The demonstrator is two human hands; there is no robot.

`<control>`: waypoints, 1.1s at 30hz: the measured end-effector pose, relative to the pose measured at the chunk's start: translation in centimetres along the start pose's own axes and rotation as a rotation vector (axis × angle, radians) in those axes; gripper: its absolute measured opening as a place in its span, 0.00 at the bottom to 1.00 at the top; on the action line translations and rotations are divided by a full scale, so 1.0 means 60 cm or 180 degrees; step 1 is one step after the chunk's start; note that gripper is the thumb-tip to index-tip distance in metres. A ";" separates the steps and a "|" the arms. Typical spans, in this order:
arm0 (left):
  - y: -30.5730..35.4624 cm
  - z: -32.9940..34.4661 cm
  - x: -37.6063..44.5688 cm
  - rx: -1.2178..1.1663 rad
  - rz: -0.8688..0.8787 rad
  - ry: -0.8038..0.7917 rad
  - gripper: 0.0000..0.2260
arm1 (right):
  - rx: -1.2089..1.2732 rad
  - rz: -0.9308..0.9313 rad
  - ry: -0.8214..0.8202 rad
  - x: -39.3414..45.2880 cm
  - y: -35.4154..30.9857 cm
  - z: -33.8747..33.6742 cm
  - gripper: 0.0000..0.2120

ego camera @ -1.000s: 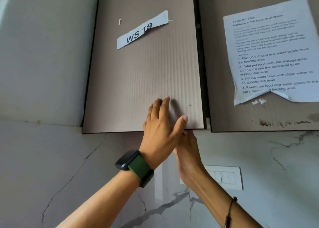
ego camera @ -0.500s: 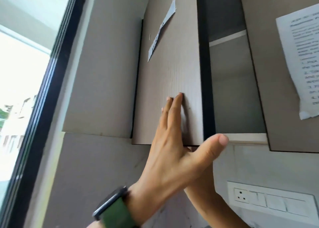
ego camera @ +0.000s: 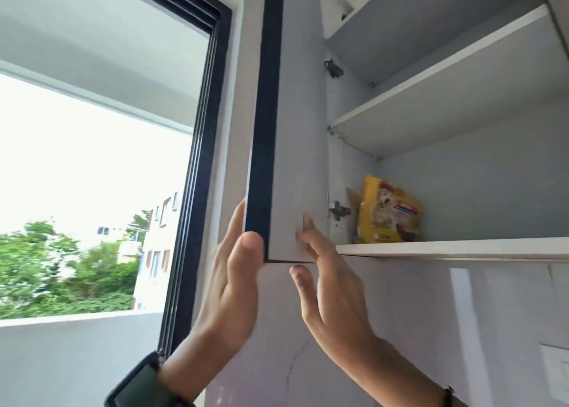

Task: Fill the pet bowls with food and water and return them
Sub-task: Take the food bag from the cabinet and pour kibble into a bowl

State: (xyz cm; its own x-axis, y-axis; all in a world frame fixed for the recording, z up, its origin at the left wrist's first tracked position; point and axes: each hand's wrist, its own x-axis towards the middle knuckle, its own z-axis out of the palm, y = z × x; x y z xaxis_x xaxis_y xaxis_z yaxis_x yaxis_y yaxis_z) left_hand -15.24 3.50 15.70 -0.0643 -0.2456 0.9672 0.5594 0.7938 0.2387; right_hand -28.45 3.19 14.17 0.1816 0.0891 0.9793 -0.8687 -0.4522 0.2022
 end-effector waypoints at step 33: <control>-0.069 -0.235 0.020 0.2918 -0.0185 0.2439 0.19 | -0.0529 -0.0313 -0.3166 0.104 0.021 0.140 0.33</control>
State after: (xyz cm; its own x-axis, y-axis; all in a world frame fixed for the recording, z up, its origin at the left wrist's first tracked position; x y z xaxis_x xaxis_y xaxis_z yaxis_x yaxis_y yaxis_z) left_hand -5.99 -7.96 14.63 0.6136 -0.3150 0.7241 -0.2457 0.7954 0.5541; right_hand -24.51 -4.27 20.51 0.4914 -0.6946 0.5254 -0.8686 -0.3466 0.3542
